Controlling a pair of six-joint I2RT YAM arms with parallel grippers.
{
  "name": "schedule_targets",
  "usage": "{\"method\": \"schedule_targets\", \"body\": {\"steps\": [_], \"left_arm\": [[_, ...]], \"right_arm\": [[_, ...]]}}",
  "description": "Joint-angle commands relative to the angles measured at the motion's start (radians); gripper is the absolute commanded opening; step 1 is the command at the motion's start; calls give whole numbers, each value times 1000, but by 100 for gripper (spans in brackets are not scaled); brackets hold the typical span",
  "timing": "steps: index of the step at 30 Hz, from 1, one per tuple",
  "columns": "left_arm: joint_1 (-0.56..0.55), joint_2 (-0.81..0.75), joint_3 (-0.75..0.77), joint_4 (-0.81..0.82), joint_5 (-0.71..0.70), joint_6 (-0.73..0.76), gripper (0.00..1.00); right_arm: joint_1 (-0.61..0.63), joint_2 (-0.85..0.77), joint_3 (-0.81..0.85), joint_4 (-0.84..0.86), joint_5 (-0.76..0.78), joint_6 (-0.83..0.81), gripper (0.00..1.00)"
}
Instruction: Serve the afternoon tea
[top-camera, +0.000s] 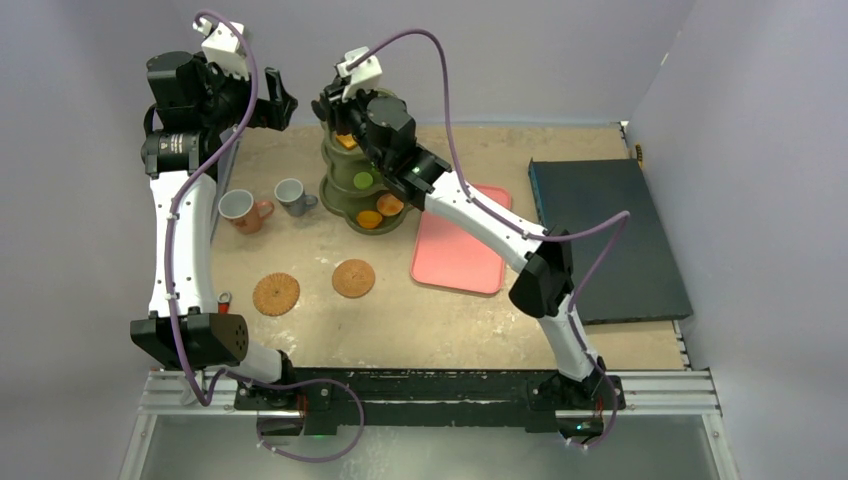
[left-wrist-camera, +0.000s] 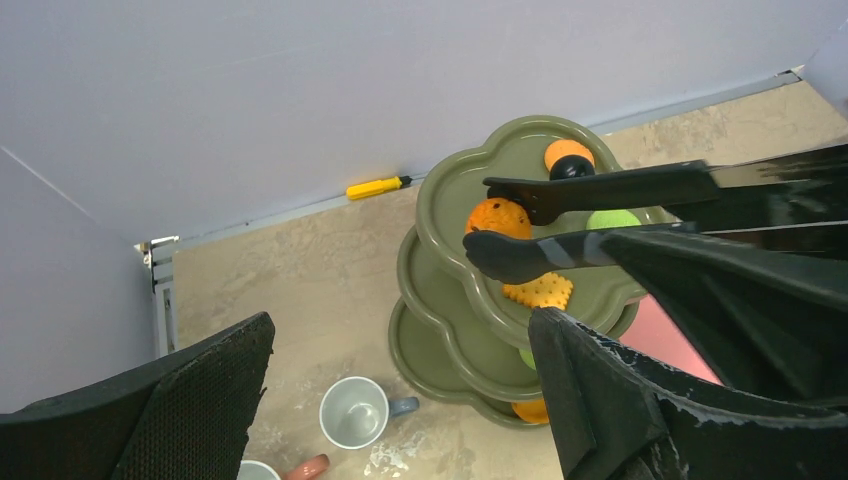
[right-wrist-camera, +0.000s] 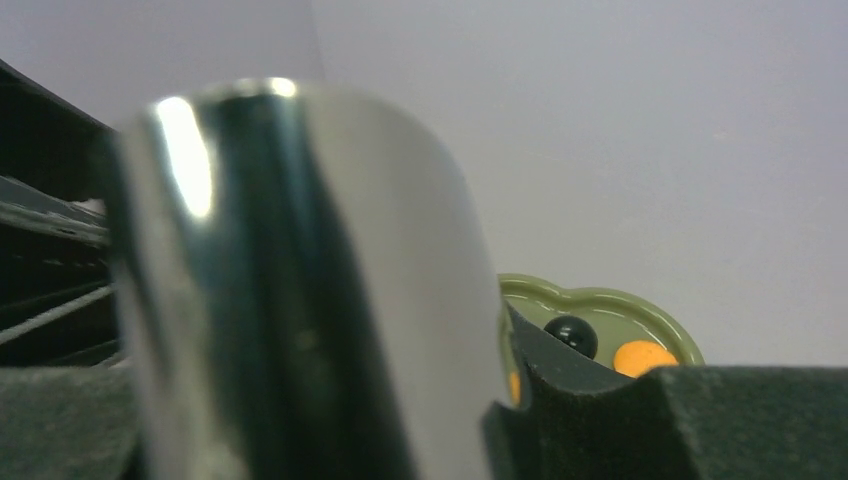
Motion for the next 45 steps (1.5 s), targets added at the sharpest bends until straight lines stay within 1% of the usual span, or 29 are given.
{"method": "schedule_targets", "body": {"steps": [1,12,19,25,31,35,41,45], "left_arm": [[15,-17,33,7,-4,-10,99],[19,-21,9,15,-4,-7,99],[20,-25,3,17,-4,-2,99],[22,-25,4,21,-2,-7,99],[23,-26,4,22,-1,-8,99],[25,-28,7,19,-3,-6,99],[25,-31,7,18,-1,-8,99],[26,-30,8,13,-4,-3,99]], "right_arm": [[3,25,78,76,7,-90,40],[-30,82,97,115,37,-108,41],[-39,89,95,134,44,-117,43],[-44,92,92,128,44,-118,47],[-48,83,77,131,36,-106,55],[-47,77,75,132,34,-102,57],[-47,29,70,142,40,-111,55],[-50,-60,50,135,48,-131,54]]}}
